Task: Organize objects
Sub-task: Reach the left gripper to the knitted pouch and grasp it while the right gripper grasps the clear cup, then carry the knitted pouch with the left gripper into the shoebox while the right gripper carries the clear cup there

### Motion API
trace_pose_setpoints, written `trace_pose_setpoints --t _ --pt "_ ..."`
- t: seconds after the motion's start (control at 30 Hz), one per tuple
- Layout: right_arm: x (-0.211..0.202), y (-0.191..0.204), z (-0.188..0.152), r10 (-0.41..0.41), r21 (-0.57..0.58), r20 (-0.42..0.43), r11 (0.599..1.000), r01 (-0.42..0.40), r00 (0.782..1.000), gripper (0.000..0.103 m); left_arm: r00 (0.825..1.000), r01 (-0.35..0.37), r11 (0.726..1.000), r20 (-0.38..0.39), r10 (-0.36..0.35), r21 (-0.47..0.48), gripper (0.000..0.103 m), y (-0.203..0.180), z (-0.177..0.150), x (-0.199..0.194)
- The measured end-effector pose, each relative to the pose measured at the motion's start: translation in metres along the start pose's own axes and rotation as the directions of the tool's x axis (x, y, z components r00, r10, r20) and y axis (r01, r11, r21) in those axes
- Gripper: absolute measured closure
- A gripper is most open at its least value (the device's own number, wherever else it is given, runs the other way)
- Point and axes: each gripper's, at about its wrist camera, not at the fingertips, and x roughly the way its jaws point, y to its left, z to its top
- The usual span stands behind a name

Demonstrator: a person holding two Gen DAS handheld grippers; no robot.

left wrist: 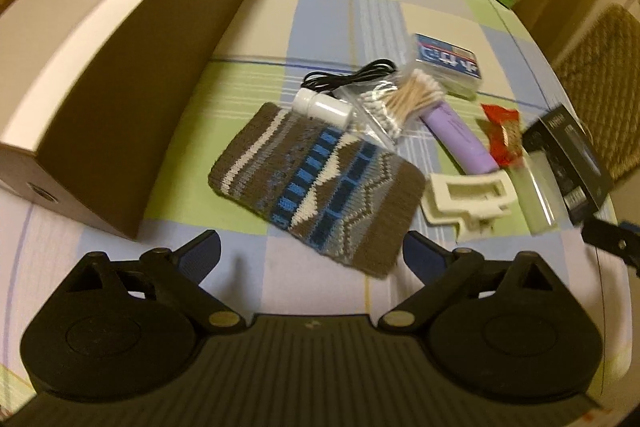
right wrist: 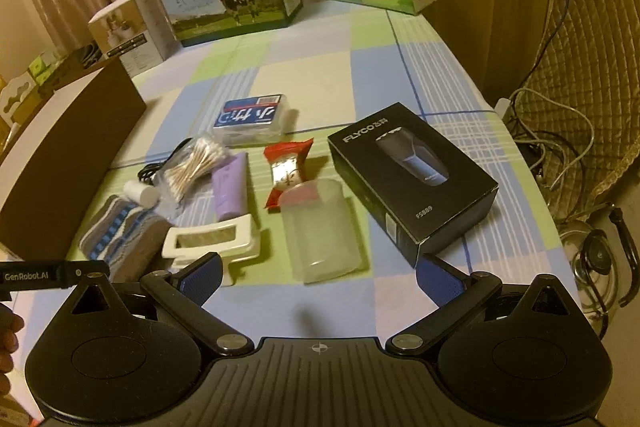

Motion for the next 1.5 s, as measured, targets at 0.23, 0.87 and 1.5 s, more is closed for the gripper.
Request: trace_pose_setpoints --t 0.23,0.87,1.5 --pt "0.010 -0.010 0.007 0.008 0.017 0.004 1.000 -0.008 1.000 0.002 1.000 -0.005 0.994 0.027 0.008 -0.108 0.008 0.003 0.009 0.026" --pt "0.017 -0.008 0.008 0.070 -0.059 0.000 0.996 -0.070 0.998 0.021 0.997 -0.010 0.983 0.072 0.024 -0.181 0.086 0.006 0.017 0.039" --pt "0.057 -0.001 0.001 0.029 -0.166 -0.061 0.985 -0.039 0.998 0.046 0.996 -0.036 0.982 0.073 0.051 -0.184 0.089 0.043 -0.007 -0.009"
